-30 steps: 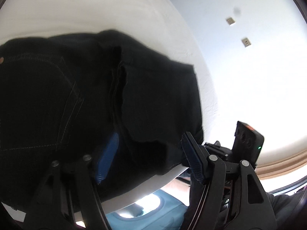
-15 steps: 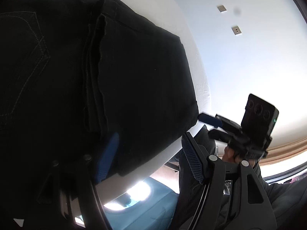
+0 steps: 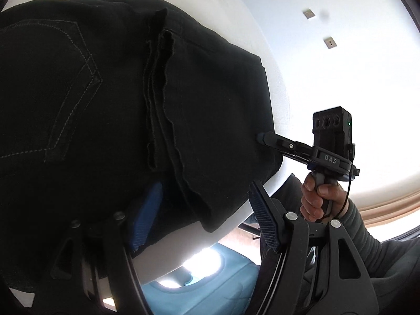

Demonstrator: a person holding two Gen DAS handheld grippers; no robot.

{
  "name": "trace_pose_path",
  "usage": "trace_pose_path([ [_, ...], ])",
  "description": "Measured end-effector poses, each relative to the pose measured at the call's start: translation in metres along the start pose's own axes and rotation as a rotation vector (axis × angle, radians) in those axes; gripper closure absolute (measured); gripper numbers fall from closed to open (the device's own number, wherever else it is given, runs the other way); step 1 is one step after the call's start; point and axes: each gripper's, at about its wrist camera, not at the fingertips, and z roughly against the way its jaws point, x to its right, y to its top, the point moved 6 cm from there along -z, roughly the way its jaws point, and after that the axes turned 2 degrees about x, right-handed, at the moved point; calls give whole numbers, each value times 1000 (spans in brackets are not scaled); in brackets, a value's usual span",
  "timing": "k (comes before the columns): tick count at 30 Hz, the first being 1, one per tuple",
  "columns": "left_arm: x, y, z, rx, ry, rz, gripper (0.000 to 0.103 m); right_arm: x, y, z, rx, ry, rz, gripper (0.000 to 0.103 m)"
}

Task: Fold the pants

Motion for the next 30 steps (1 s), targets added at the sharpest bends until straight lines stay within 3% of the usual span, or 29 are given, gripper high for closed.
trace_pose_path([
  [2,0,0,2,23,21,-3,37,-10,-4,17,16,-19,20,68],
  [3,-1,2,13,37,30,-10,37,-18,-4,24,28,-3,44,60],
  [5,6,3,23,75,9,-14,37,-35,-2,27,46,60,82,55],
  [7,8,-2,32,121,-9,-7,37,-44,-7,23,24,130,89,51],
  [9,7,-2,46,172,-7,13,37,-34,-16,3,-31,119,70,46],
  [11,-1,-5,65,225,5,45,37,-4,-28,-11,-64,54,20,65],
  [12,-4,-8,77,247,13,61,37,3,-29,-8,-34,51,-13,81],
  [14,-18,-19,101,308,32,104,37,2,-28,0,-14,81,-57,78],
  [16,-37,-31,126,374,66,161,37,-13,-21,9,14,86,-5,59],
  [18,-60,-44,157,457,94,234,37,-32,-13,9,36,148,44,48],
  [22,-106,-77,199,580,129,393,30,-51,-2,-24,21,216,67,34],
  [23,-116,-83,207,595,128,427,30,-42,-2,-37,6,182,42,34],
  [24,-124,-89,211,607,128,456,30,-34,-2,-51,-15,118,6,38],
  [25,-131,-93,213,616,132,477,30,-28,-1,-60,-20,69,-25,50],
  [26,-139,-97,215,623,133,501,30,-28,2,-60,-2,54,-49,51],
  [30,-165,-98,211,645,91,604,30,-56,11,-47,33,115,-24,45],
])
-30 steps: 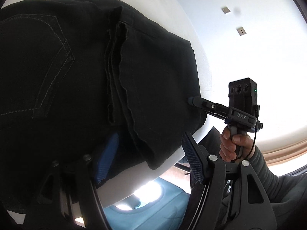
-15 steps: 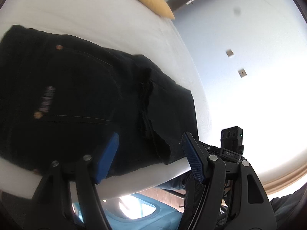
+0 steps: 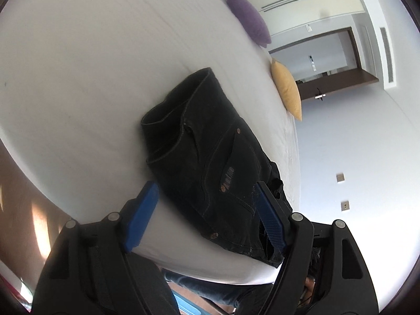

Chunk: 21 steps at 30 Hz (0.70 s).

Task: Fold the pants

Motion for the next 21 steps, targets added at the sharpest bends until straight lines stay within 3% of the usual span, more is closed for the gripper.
trace_pose_path([
  [5,-25,26,-30,-23,20,23,30,-26,14,12,57,81,37,43],
  [9,-44,41,-51,-32,20,56,30,-27,12,7,54,76,28,43],
  [14,-37,56,-70,-25,7,82,31,-28,13,9,48,76,-8,43],
  [18,-41,58,-70,-3,-15,119,34,-18,14,11,52,74,-26,43],
  [21,-41,52,-46,31,-12,124,35,-13,14,17,53,71,-26,43],
])
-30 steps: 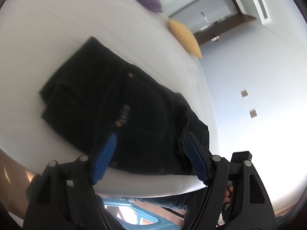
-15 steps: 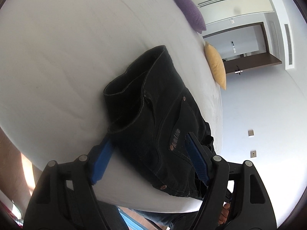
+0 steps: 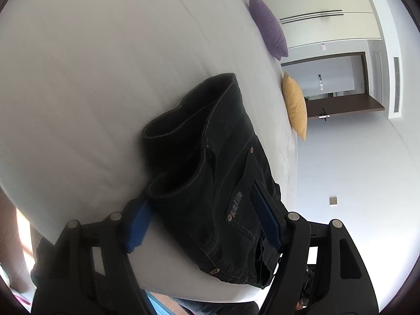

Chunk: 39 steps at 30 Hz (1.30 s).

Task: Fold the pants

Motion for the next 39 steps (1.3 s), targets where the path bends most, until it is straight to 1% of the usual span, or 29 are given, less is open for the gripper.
trace_pose_path([
  [3,2,-2,12,21,3,-18,34,3,0,0,1,-4,-1,43],
  [5,0,1,21,30,21,10,34,4,-1,-2,-3,-4,-3,43],
  [7,-2,3,32,46,7,31,34,3,-2,-3,-9,-9,3,43],
  [10,0,3,25,2,7,14,34,4,-4,-6,-20,-10,7,43],
  [12,1,4,16,-14,-14,-1,34,6,-4,-8,-19,-5,-3,43],
  [15,3,13,5,-17,-24,2,35,9,-4,-10,-22,-9,-13,43],
  [16,5,16,2,-16,-30,2,36,9,-3,-10,-24,-8,-13,43],
  [17,6,19,-1,-14,-27,0,40,9,-3,-11,-24,-7,-12,43],
  [19,3,23,-6,-11,-11,8,62,10,-2,-14,-27,-5,-18,43],
  [21,-1,25,-8,-9,-4,23,75,11,-1,-20,-29,-1,-21,43],
  [25,-3,26,-9,0,3,12,81,9,-3,-32,-51,7,-18,43],
  [27,0,27,-8,10,3,4,83,13,-7,-40,-75,-25,-13,43],
  [29,5,26,-5,23,0,-9,85,17,-10,-45,-91,-57,-1,45],
  [31,14,26,0,39,0,-38,87,19,-12,-47,-99,-83,20,53],
  [32,22,25,3,49,-1,-61,87,20,-12,-48,-107,-97,28,54],
  [36,59,18,13,75,-10,-157,88,26,-15,-51,-124,-177,58,70],
  [38,82,11,17,84,-20,-210,88,27,-16,-51,-119,-199,62,73],
  [39,92,7,17,85,-26,-236,88,28,-16,-51,-118,-216,68,77],
])
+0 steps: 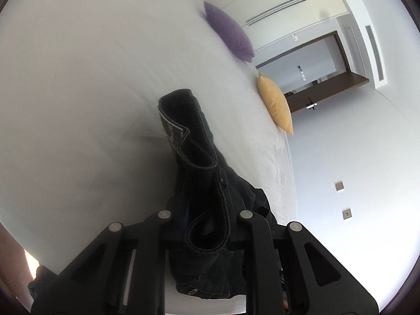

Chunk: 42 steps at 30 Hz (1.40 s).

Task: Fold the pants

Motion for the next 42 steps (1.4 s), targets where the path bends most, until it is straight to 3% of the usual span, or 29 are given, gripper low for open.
trace_pose_path([
  [5,62,-14,1,-11,-39,-141,88,4,-3,1,16,-36,9,88],
  [8,97,-26,-1,-25,-66,-218,88,15,-5,2,21,-27,-32,103],
  [11,136,-40,-8,-40,-87,-294,88,19,-5,7,14,10,-69,103],
  [12,147,-44,-11,-47,-91,-318,88,18,-6,12,18,20,-79,98],
  [15,182,-67,-24,-84,-106,-393,88,17,-8,36,73,77,-121,68],
  [20,229,-113,-54,-169,-129,-494,88,37,-15,93,187,108,-159,67],
  [25,267,-168,-93,-278,-144,-575,88,90,-27,163,333,86,-264,67],
  [31,293,-245,-146,-416,-100,-689,88,152,-44,231,486,53,-382,66],
  [37,306,-297,-188,-471,-37,-819,88,180,-63,257,536,50,-433,66],
  [42,301,-324,-201,-492,-5,-871,88,175,-45,251,524,52,-437,66],
])
